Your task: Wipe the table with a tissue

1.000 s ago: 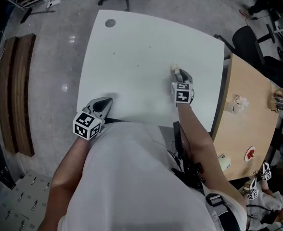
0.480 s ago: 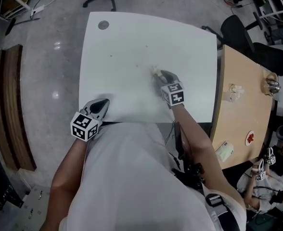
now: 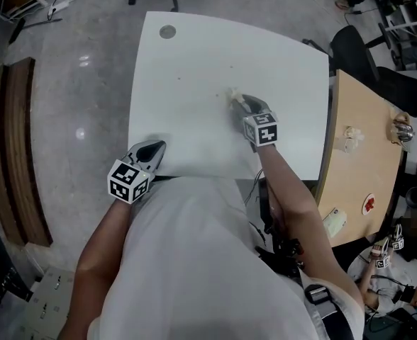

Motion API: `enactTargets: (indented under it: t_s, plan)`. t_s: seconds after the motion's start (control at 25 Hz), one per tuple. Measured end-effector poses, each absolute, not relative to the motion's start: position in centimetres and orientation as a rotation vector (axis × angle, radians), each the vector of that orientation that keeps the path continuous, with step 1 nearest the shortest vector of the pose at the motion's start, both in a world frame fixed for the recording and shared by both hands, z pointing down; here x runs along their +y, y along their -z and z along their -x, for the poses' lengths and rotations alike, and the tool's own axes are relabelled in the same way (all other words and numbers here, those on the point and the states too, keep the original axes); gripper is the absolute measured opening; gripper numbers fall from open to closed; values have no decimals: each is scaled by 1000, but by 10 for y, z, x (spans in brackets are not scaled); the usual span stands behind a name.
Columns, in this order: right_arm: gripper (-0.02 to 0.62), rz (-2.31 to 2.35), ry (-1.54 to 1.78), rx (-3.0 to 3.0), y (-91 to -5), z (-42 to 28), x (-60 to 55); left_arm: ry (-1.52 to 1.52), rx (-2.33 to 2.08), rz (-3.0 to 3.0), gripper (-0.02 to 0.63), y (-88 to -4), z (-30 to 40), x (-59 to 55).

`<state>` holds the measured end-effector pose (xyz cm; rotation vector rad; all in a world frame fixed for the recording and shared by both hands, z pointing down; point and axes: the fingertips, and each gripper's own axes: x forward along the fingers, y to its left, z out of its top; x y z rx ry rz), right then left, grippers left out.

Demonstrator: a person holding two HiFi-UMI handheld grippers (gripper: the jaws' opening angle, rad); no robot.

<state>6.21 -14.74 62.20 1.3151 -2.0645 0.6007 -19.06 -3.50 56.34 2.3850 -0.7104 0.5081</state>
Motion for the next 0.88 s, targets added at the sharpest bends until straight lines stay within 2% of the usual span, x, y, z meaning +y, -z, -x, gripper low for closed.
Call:
enactTargets:
  t_s: [0.56, 0.88]
  plan:
    - [118, -1255, -309, -1840, -639, -39, -175, -522, -723, -2363, 6, -571, 216, -41]
    - [117, -1268, -300, -1819, -638, -28, -170, -527, -688, -2371, 5, -574, 216, -43]
